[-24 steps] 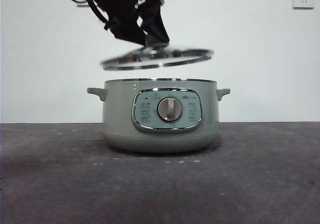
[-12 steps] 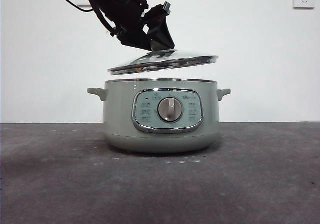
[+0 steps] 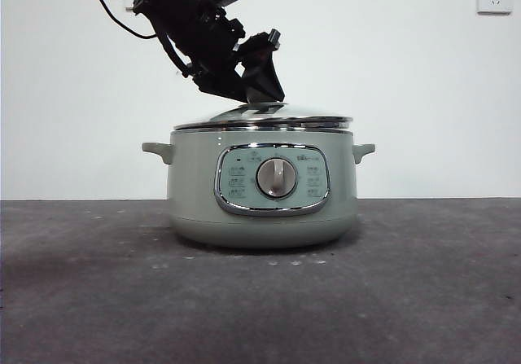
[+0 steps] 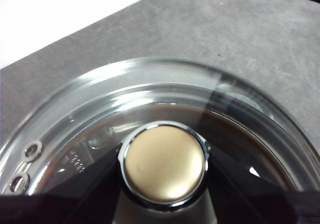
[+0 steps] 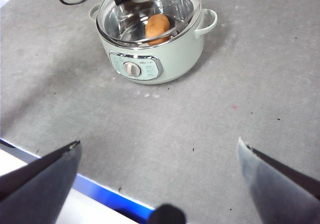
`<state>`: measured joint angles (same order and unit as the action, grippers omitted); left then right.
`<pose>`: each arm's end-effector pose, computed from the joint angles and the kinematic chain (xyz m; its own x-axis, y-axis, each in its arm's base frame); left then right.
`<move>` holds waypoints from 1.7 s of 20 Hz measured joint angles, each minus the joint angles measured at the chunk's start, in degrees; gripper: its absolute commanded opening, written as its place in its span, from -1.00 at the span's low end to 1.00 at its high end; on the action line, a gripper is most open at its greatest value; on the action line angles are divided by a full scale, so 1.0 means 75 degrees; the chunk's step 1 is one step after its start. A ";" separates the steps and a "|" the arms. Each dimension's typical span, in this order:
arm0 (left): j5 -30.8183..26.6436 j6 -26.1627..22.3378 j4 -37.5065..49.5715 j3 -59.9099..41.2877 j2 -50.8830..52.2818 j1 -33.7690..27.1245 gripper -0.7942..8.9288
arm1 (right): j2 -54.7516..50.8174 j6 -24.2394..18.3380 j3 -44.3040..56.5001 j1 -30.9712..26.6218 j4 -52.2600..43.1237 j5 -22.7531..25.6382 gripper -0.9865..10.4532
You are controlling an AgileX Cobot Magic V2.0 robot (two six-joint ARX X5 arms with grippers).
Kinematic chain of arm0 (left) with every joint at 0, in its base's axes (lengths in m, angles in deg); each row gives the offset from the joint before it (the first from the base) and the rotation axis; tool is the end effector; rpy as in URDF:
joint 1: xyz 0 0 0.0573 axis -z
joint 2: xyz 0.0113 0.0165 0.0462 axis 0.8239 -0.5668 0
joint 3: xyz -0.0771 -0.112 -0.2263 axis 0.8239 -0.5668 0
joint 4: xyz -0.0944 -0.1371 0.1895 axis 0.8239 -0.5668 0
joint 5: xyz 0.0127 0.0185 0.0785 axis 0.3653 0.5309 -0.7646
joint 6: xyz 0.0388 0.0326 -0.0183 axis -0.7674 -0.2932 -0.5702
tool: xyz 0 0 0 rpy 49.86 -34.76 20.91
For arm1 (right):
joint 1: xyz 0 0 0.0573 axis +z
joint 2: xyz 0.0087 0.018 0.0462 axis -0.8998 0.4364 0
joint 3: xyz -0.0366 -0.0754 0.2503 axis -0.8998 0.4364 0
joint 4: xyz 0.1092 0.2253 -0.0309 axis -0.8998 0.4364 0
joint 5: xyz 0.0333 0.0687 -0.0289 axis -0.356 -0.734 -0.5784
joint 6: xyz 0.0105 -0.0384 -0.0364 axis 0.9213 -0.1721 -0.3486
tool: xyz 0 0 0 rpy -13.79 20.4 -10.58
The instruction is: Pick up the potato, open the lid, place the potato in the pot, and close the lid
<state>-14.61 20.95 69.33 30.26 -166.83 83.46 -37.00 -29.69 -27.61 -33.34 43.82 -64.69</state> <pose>0.3832 -0.2109 0.2880 0.6584 -0.6079 -0.4438 0.6829 0.7304 0.0126 0.0154 0.0093 0.4120 0.7134 0.4248 -0.5573 -0.4362 0.8916 0.1214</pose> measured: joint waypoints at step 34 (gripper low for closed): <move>0.0067 -0.0117 -0.2605 0.1941 -0.0026 0.0020 -0.10 | 0.0000 0.0000 0.0000 0.0000 0.0000 0.0236 0.09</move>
<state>-14.11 20.08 49.79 44.82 -167.03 83.61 -37.00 -29.69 -27.61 -33.34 43.82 -62.92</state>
